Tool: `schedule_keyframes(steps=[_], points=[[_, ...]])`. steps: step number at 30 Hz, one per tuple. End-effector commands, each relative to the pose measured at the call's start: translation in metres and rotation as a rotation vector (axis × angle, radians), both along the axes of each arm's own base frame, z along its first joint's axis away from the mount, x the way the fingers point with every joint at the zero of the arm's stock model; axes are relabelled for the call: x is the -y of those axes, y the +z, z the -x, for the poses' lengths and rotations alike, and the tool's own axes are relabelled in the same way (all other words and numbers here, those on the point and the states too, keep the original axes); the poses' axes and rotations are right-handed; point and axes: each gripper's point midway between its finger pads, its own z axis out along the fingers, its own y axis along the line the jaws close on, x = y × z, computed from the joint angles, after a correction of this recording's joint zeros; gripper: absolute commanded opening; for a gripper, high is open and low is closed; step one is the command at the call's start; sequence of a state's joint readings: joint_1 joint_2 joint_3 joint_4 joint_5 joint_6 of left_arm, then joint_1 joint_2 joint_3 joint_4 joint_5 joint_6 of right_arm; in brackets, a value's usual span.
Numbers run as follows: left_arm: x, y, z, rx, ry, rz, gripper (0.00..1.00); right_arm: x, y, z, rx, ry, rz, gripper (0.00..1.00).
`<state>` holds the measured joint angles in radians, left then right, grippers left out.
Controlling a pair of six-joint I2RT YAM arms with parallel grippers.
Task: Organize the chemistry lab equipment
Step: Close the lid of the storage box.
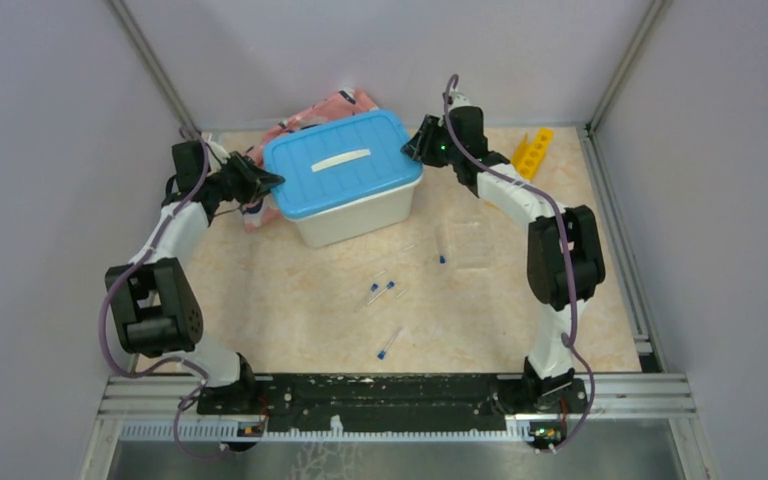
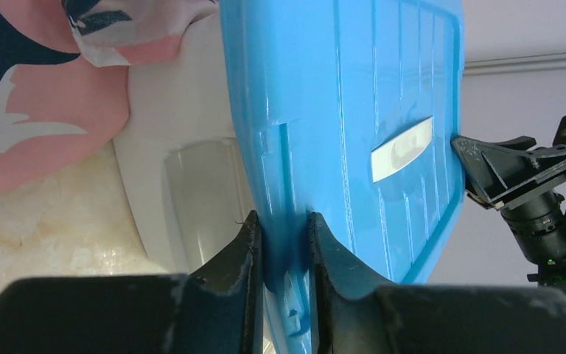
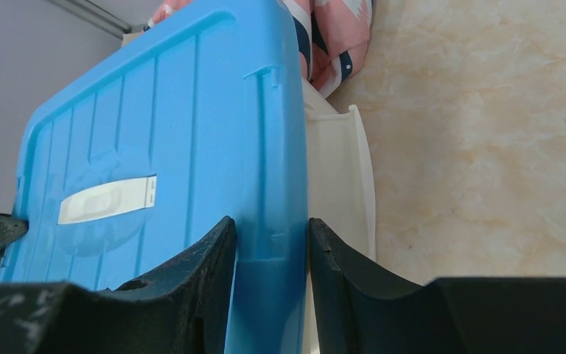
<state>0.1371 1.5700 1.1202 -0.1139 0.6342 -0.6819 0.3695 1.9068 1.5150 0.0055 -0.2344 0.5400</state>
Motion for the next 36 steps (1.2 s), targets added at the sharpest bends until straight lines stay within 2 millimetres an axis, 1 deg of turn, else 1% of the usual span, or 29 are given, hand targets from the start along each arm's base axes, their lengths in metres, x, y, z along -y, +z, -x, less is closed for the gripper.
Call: schedule_keyframes(steps=[1, 5, 8, 11, 13, 17, 20, 23, 28, 30, 31, 32, 36], points=[[0.011, 0.020, -0.015, 0.073, -0.059, -0.082, 0.19, -0.007, 0.014, 0.007, 0.034, 0.030, 0.033, 0.39], [0.023, 0.023, -0.024, 0.072, -0.079, -0.105, 0.20, -0.004, 0.016, 0.009, 0.040, 0.023, 0.038, 0.39], [0.026, 0.025, -0.029, 0.084, -0.072, -0.133, 0.20, -0.002, 0.017, 0.011, 0.043, 0.018, 0.043, 0.39], [0.029, 0.023, -0.032, 0.079, -0.078, -0.142, 0.21, 0.000, 0.016, 0.016, 0.044, 0.013, 0.042, 0.39], [0.032, 0.021, -0.032, 0.075, -0.084, -0.144, 0.30, 0.003, 0.016, 0.021, 0.043, 0.009, 0.040, 0.39], [0.034, 0.016, -0.032, 0.066, -0.099, -0.143, 0.47, 0.011, 0.026, 0.027, 0.058, -0.010, 0.042, 0.39], [0.036, 0.011, -0.032, 0.056, -0.107, -0.138, 0.55, 0.015, 0.031, 0.031, 0.060, -0.022, 0.050, 0.40], [0.037, 0.012, -0.033, 0.061, -0.111, -0.137, 0.56, 0.017, 0.031, 0.032, 0.059, -0.027, 0.053, 0.40], [0.039, 0.010, -0.031, 0.056, -0.112, -0.132, 0.55, 0.018, 0.022, 0.035, 0.043, -0.025, 0.050, 0.40], [0.039, 0.008, -0.030, 0.056, -0.109, -0.129, 0.55, 0.019, 0.020, 0.039, 0.041, -0.029, 0.044, 0.40], [0.040, 0.008, -0.030, 0.057, -0.109, -0.125, 0.55, 0.020, 0.016, 0.041, 0.032, -0.031, 0.045, 0.40], [0.041, 0.008, -0.030, 0.058, -0.109, -0.120, 0.54, 0.020, 0.018, 0.040, 0.046, -0.034, 0.039, 0.40], [0.044, 0.007, -0.031, 0.055, -0.103, -0.107, 0.53, 0.023, 0.006, 0.042, 0.032, -0.043, 0.050, 0.40]])
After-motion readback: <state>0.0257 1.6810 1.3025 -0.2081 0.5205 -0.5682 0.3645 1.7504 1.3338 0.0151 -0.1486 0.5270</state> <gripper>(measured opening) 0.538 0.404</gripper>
